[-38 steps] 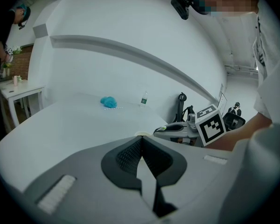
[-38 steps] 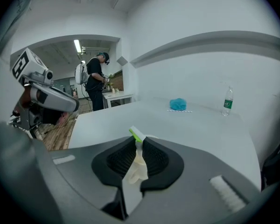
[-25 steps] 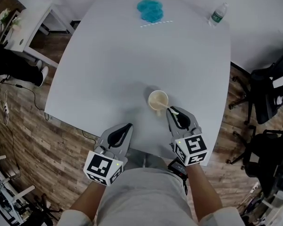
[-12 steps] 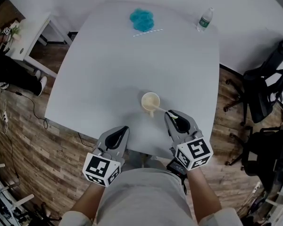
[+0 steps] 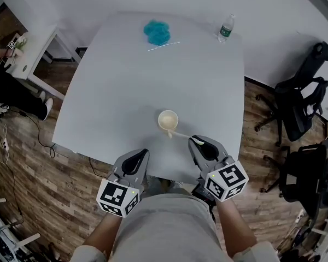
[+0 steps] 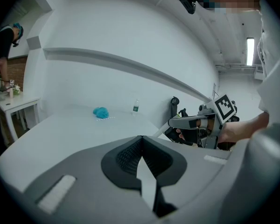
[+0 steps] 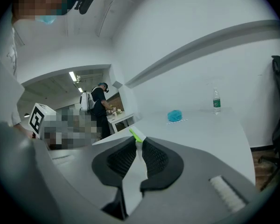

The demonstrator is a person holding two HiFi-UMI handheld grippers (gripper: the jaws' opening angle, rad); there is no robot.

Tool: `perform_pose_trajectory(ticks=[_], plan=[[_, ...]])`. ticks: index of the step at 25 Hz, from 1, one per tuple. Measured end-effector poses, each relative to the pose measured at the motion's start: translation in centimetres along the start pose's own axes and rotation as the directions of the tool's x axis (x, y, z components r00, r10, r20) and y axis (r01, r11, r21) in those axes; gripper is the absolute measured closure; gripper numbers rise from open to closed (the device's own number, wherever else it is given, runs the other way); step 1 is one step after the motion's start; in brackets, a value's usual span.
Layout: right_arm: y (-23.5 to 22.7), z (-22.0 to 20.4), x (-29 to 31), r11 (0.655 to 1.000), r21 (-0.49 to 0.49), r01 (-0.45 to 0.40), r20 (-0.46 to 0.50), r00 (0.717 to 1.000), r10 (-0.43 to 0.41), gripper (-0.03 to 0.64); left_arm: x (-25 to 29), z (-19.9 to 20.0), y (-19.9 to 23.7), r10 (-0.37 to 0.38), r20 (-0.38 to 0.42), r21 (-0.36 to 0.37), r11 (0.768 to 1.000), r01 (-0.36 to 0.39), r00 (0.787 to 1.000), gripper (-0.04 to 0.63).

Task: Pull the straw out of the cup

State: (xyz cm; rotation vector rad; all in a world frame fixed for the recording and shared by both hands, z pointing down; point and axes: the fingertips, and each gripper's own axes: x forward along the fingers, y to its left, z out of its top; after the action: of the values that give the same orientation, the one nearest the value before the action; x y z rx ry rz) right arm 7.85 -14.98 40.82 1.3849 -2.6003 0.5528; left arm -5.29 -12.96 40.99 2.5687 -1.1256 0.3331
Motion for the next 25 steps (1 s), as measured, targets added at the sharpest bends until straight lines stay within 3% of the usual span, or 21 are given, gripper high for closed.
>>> perform_pose_trajectory(ticks=[7, 25], plan=[[1.5, 0.5, -1.4, 0.998, 0.010, -0.062, 0.009, 0.998, 0.062, 0.572, -0.6, 0.6, -0.7, -0.005, 0.005, 0.016, 1.000, 0.005, 1.000, 0.575], [1.7, 0.9, -2.6, 0.997, 0.022, -0.078, 0.014, 0.997, 0.078, 0.572, -1.0, 1.6, -0.8, 0.011, 0.018, 0.019, 1.000, -0.011, 1.000, 0.575]])
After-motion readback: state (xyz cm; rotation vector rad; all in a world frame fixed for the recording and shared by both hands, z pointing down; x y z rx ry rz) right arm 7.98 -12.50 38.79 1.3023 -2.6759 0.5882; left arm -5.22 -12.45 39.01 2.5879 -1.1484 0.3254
